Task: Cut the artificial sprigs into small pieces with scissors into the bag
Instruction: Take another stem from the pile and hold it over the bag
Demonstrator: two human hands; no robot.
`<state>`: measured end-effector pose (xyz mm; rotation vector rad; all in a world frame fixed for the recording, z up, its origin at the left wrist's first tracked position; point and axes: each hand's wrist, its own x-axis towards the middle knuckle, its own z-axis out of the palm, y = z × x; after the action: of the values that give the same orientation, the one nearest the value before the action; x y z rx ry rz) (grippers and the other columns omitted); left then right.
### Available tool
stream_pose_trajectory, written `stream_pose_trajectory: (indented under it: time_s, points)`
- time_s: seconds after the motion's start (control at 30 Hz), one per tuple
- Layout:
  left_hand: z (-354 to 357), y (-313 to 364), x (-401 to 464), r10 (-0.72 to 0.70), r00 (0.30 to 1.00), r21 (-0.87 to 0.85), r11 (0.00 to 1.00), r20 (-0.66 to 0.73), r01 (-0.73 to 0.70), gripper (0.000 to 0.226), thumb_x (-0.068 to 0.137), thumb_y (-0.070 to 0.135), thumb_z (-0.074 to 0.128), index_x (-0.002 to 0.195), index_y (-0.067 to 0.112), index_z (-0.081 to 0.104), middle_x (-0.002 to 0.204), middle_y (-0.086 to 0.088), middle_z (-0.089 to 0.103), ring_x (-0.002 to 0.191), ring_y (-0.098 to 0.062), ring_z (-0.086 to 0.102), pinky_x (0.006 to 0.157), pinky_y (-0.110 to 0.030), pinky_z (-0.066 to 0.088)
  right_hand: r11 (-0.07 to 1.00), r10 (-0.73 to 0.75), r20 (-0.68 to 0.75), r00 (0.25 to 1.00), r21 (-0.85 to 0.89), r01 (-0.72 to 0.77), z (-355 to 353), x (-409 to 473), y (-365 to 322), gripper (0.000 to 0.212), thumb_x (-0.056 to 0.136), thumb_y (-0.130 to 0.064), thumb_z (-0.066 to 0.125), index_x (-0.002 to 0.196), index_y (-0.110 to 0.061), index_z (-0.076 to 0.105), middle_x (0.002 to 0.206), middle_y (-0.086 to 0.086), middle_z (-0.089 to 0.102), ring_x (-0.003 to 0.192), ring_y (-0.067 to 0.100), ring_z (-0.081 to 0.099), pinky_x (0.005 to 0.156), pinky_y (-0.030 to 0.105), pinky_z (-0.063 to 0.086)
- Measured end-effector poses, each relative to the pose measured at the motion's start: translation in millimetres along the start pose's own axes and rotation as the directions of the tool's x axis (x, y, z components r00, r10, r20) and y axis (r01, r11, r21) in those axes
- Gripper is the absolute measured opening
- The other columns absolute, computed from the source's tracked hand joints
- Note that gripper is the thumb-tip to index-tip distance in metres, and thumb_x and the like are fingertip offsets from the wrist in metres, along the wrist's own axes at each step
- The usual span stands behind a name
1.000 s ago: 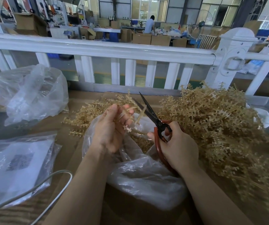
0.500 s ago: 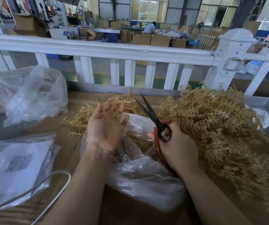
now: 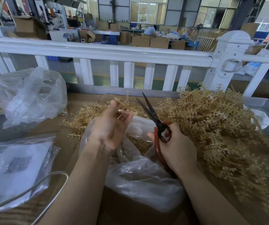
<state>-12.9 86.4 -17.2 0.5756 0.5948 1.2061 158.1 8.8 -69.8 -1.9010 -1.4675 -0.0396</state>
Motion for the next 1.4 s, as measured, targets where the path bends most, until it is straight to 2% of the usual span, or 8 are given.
stream_pose_trajectory:
  time_s: [0.17,0.3,0.5,0.57,0.63,0.73,1.0,1.4]
  points:
    - [7.4,-3.6,2.6,-0.063,0.996,-0.108,0.992,0.056,0.069,0.021,0.104,0.016,0.042,0.102,0.006,0.06,0.113,-0.012,0.064,0.107,-0.024,0.065,0.107,-0.038,0.046,1.0,-0.001,0.005,1.0,-0.014,0.001,1.1,0.9,0.7,0.069,0.069,-0.091,0.032,0.101,-0.032,0.048,0.079,-0.018,0.057,0.069,0.008,0.054,0.055,0.024,0.036]
    - [7.0,-4.9,2.7,-0.076,0.996,-0.165,0.983,0.046,0.083,0.061,0.086,0.013,0.043,0.145,-0.001,0.038,0.154,-0.018,0.037,0.147,-0.03,0.028,0.123,-0.045,0.018,1.0,0.009,0.028,1.0,-0.006,-0.009,1.9,1.0,1.6,0.068,0.069,-0.092,0.032,0.1,-0.033,0.045,0.081,-0.018,0.06,0.078,0.014,0.066,0.063,0.03,0.047]
    - [8.2,-5.7,1.4,0.144,0.987,0.266,0.951,0.078,-0.16,0.052,0.096,0.007,0.049,0.147,0.018,0.041,0.151,-0.002,0.044,0.138,-0.015,0.041,0.118,-0.033,0.028,1.0,0.006,0.02,1.0,-0.01,-0.006,2.9,1.4,1.3,0.067,0.069,-0.091,0.032,0.099,-0.033,0.046,0.077,-0.021,0.054,0.075,0.01,0.063,0.063,0.029,0.046]
    - [3.1,-3.5,5.1,0.339,0.938,0.61,0.729,0.073,-0.311,0.048,0.098,0.01,0.054,0.142,0.03,0.048,0.146,0.003,0.048,0.133,-0.01,0.045,0.109,-0.03,0.037,1.0,0.003,0.018,1.0,-0.01,-0.002,2.6,1.3,1.5,0.068,0.069,-0.092,0.032,0.1,-0.033,0.046,0.079,-0.021,0.056,0.074,0.009,0.061,0.062,0.028,0.045]
    - [-4.6,-1.8,8.9,0.562,0.818,0.865,0.342,0.125,-0.368,0.044,0.098,0.009,0.053,0.137,0.03,0.054,0.139,0.004,0.049,0.125,-0.008,0.046,0.11,-0.035,0.038,1.0,0.0,0.021,1.0,-0.015,0.0,2.5,1.2,1.2,0.07,0.068,-0.093,0.03,0.101,-0.033,0.046,0.081,-0.02,0.057,0.073,0.008,0.057,0.061,0.027,0.043]
    - [-17.7,-4.1,14.2,0.667,0.715,0.977,-0.178,0.21,-0.121,0.044,0.097,0.006,0.051,0.136,0.025,0.055,0.149,-0.008,0.042,0.133,-0.028,0.043,0.112,-0.052,0.027,1.0,-0.001,0.023,1.0,-0.017,0.002,2.4,1.1,0.7,0.07,0.067,-0.093,0.029,0.101,-0.034,0.046,0.08,-0.02,0.056,0.07,0.007,0.054,0.057,0.026,0.039]
    - [-37.2,4.5,19.6,0.554,0.817,0.966,-0.081,-0.16,0.244,0.049,0.09,-0.007,0.047,0.138,-0.002,0.044,0.147,-0.022,0.025,0.113,-0.044,0.053,0.093,-0.047,0.047,1.0,-0.001,0.019,1.0,-0.026,0.001,1.0,-0.4,-0.4,0.07,0.069,-0.092,0.029,0.099,-0.032,0.046,0.076,-0.022,0.053,0.069,0.006,0.057,0.056,0.025,0.044]
    - [-41.9,3.2,23.5,0.435,0.898,0.939,-0.329,0.058,0.1,0.029,0.096,0.016,0.055,0.122,0.008,0.065,0.135,-0.014,0.048,0.116,-0.037,0.053,0.09,-0.045,0.046,1.0,0.009,0.03,1.0,-0.03,-0.008,0.3,0.7,-0.4,0.073,0.069,-0.093,0.031,0.104,-0.031,0.05,0.082,-0.018,0.059,0.071,0.006,0.054,0.052,0.018,0.035]
